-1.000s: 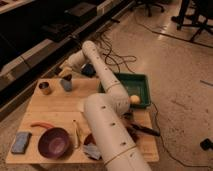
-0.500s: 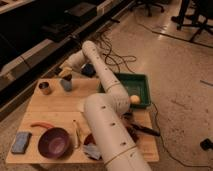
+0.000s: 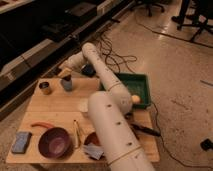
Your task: Place eraser in plastic cup
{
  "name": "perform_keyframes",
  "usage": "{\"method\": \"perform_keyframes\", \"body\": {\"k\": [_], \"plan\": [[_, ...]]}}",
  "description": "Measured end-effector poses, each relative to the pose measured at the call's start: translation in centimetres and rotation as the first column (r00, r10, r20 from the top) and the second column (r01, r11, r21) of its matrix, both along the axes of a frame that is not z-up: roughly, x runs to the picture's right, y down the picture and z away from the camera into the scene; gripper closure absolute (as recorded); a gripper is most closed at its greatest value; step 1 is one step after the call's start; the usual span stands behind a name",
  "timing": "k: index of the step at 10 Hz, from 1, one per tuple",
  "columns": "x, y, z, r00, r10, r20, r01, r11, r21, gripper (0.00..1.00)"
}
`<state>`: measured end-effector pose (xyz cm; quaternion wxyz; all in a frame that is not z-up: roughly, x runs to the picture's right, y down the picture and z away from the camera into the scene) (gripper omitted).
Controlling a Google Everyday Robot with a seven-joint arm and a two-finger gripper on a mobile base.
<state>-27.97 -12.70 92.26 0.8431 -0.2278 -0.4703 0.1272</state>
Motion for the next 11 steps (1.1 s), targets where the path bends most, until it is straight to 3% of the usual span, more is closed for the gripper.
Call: {"method": "perform_keyframes", "body": {"k": [2,4,7,11], "plan": [[0.0,0.3,-0.2,0.996,0.083,-0.013,-0.082,0.9948,0.06,1.0],[-0.1,0.5,-0.6,0.991,0.129,-0.02,-0.127,0.9868,0.101,1.0],[-0.3,0.4,-1.0,0.987,0.158,0.002,-0.157,0.9814,0.11,1.0],[-0.1,0.0,-1.7,0.982,0.182,0.045,-0.186,0.9785,0.089,1.0]]}}
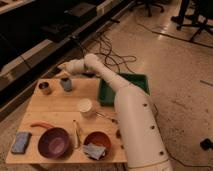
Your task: Place eraser in plastic cup
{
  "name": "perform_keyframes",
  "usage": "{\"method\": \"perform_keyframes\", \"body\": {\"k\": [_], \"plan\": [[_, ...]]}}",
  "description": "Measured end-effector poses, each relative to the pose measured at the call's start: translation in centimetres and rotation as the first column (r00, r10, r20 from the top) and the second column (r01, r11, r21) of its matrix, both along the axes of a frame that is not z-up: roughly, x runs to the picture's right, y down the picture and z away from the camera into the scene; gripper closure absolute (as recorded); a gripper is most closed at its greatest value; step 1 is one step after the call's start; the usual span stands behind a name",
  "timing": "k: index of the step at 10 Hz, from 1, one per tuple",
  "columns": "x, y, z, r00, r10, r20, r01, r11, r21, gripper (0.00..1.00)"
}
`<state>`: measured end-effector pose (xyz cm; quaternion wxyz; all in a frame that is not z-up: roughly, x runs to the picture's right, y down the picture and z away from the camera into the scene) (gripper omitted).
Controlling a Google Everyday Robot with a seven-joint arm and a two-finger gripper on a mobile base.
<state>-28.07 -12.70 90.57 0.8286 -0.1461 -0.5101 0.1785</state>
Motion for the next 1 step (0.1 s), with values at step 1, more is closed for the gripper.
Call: {"method": "perform_keyframes", "body": {"k": [1], "plan": [[0.06,-0.03,-0.07,1.0,0.004,0.005,-0.004,1.0,-0.007,1.0]]}}
